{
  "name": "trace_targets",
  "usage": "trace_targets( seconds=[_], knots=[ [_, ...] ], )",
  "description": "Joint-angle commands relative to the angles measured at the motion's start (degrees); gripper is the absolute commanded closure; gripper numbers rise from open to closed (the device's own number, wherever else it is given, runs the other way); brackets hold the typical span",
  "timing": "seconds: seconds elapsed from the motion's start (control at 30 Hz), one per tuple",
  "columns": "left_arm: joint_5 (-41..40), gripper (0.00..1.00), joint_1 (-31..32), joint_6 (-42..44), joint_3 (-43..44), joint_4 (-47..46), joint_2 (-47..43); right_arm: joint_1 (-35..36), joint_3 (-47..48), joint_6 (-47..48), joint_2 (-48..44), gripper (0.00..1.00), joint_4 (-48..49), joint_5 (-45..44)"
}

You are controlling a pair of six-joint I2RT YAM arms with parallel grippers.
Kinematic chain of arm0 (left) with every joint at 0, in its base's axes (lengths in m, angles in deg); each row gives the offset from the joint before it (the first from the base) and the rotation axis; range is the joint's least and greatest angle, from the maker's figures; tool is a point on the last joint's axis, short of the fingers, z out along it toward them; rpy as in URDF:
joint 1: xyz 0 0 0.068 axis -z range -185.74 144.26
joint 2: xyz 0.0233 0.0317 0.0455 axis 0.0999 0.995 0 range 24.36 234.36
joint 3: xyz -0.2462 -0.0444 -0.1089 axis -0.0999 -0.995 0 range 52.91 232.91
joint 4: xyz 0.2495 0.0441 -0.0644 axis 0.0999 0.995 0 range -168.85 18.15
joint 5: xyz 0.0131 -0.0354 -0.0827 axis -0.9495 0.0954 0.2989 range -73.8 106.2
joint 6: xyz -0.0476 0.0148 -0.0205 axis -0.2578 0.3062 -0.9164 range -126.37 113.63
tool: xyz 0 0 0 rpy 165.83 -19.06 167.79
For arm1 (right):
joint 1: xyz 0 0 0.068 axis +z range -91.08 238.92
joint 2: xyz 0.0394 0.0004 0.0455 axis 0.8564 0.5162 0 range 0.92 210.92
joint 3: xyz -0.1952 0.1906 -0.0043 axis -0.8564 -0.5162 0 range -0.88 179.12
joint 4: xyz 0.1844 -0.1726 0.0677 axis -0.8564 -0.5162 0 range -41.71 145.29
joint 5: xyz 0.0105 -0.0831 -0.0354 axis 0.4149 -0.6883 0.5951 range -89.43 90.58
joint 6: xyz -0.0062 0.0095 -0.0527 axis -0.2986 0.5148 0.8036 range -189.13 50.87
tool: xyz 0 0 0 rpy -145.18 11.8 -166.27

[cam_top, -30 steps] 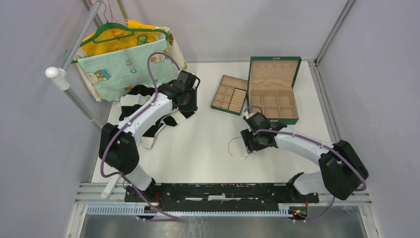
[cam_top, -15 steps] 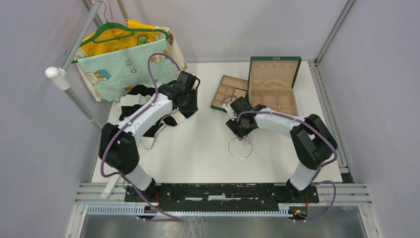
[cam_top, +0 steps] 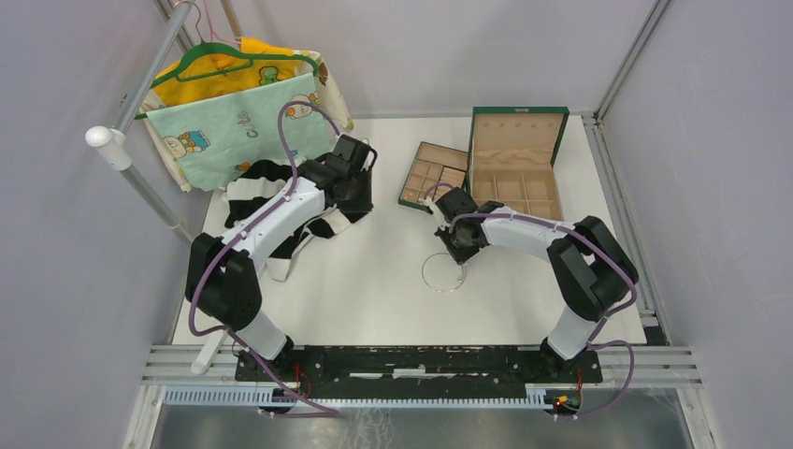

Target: Organize the mixed jewelry

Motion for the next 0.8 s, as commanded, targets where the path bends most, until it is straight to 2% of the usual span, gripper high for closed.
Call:
trace_targets(
  seconds=[0.0,0.3,0.4,0.47,0.6,0.7,0.77],
  knots=[
    [-0.7,0.65,-0.3,-1.9,1.4,-2.7,-1.0,-0.2,-5.0,-14.9,-3.4,1.0,-3.4,-7.0],
    [0.3,0.65,-0.3,-0.8,4.1,-2.1,1.6,-2.0,-15.5,-41.5,-13.2,1.0,-1.8,-6.4],
    [0.2,0.65,-0.3,-0.5,4.8,-1.9,1.8,-2.5,-17.5,-45.8,-17.0,1.0,-0.5,-7.7],
    [0.1,0.65,-0.3,-0.3,4.9,-1.9,1.8,-3.0,-17.5,-44.8,-18.1,0.99,1.3,-7.2],
    [0.2,0.65,-0.2,0.1,4.6,-1.7,1.7,-3.0,-15.0,-39.8,-17.7,0.73,1.1,-6.6],
    [0.1,0.65,-0.3,0.3,4.5,-1.7,1.7,-3.0,-14.4,-37.2,-18.1,0.63,0.9,-6.6],
    [0.1,0.65,-0.3,0.5,4.6,-1.6,1.8,-3.1,-14.3,-36.1,-18.5,0.6,0.3,-6.3]
  ],
)
